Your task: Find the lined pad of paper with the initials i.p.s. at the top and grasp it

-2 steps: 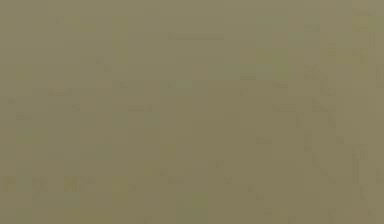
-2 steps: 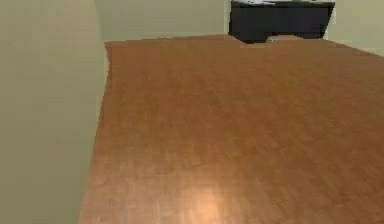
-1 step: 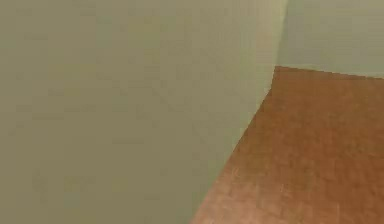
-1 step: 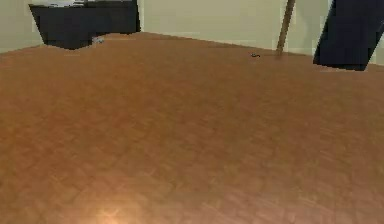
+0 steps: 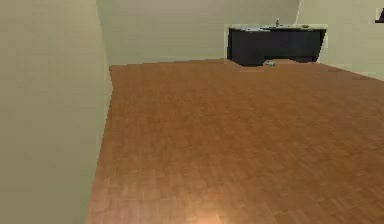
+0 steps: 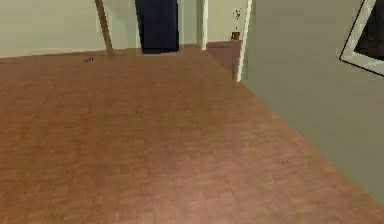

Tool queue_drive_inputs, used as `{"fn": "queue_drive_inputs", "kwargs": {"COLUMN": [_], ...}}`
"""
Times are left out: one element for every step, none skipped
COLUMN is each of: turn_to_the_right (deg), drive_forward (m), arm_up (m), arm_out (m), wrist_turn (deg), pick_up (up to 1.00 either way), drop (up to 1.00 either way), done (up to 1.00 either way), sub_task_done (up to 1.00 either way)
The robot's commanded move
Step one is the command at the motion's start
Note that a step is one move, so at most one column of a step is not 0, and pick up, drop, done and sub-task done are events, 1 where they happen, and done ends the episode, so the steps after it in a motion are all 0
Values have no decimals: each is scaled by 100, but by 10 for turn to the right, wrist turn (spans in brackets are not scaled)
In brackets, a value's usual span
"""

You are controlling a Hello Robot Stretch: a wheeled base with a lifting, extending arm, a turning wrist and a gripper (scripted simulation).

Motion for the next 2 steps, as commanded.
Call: {"fn": "queue_drive_inputs", "kwargs": {"turn_to_the_right": [240, 0], "drive_forward": [0, 100], "arm_up": [0, 0], "arm_out": [0, 0], "wrist_turn": [0, 0], "pick_up": [0, 0], "drop": [0, 0], "done": [0, 0], "sub_task_done": [0, 0]}}
